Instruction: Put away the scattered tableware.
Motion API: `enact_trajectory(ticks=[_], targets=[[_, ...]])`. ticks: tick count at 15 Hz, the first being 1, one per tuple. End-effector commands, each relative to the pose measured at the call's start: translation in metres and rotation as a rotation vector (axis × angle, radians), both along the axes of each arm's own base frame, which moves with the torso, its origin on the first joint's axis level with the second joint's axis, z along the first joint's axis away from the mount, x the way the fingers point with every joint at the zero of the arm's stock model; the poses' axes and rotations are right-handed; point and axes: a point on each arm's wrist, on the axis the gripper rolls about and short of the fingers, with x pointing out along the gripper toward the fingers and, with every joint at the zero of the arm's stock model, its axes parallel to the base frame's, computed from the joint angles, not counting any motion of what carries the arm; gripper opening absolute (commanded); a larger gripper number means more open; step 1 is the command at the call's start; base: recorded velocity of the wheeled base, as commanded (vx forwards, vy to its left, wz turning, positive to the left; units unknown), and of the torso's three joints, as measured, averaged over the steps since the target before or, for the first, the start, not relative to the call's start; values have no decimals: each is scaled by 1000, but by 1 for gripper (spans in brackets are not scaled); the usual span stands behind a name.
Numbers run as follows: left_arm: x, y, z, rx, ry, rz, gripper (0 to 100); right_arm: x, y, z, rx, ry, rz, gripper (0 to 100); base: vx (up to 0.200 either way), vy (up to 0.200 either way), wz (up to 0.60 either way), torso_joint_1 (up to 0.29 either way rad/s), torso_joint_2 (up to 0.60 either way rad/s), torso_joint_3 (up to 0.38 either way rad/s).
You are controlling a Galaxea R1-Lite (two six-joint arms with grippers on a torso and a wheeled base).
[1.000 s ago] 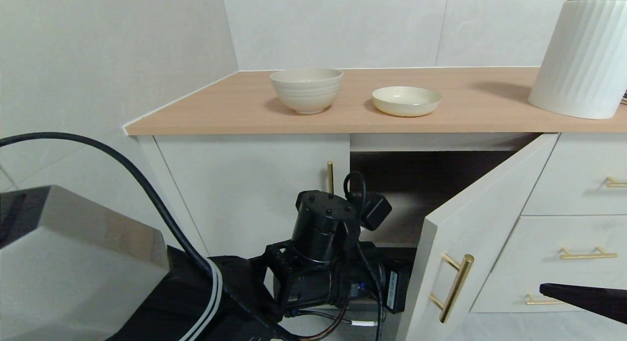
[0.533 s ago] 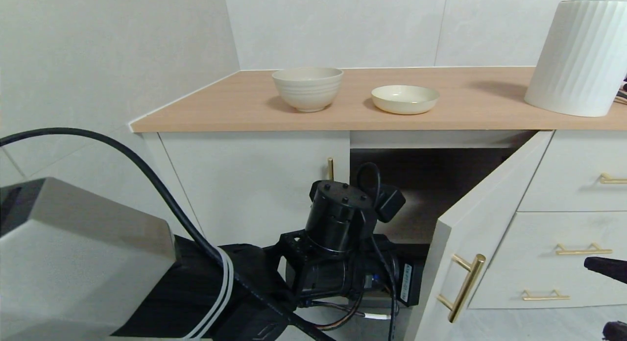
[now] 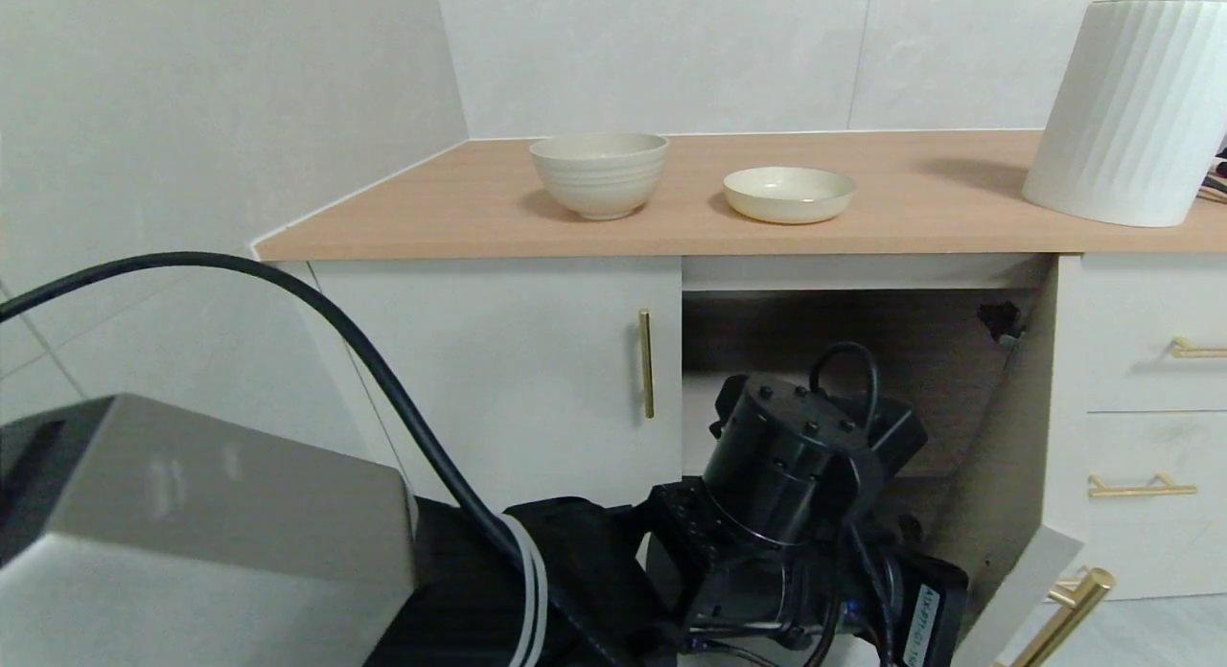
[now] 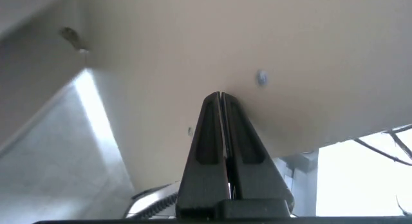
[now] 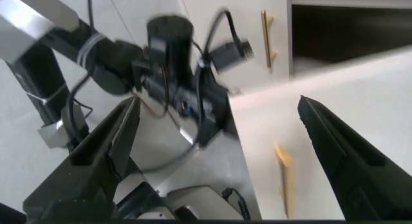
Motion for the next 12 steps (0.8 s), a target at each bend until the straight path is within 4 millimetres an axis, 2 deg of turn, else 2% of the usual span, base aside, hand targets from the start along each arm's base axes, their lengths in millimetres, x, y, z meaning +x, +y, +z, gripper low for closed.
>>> enact_trajectory(ticks=[1, 7, 9, 12], targets=[[-7, -14, -9, 15, 7, -29, 0, -2, -1, 2, 8, -11, 1, 100, 0, 0, 0, 0, 0, 0], [-38, -59, 1, 24, 12, -139, 0, -6, -5, 8, 31, -37, 8, 100, 0, 0, 0, 0, 0, 0], [-41, -63, 22, -6, -2, -146, 0, -9, -6, 9, 40, -49, 8, 100, 0, 0, 0, 0, 0, 0], [-42, -57, 35, -27, -9, -140, 0, -9, -7, 11, 44, -55, 8, 100, 0, 0, 0, 0, 0, 0]])
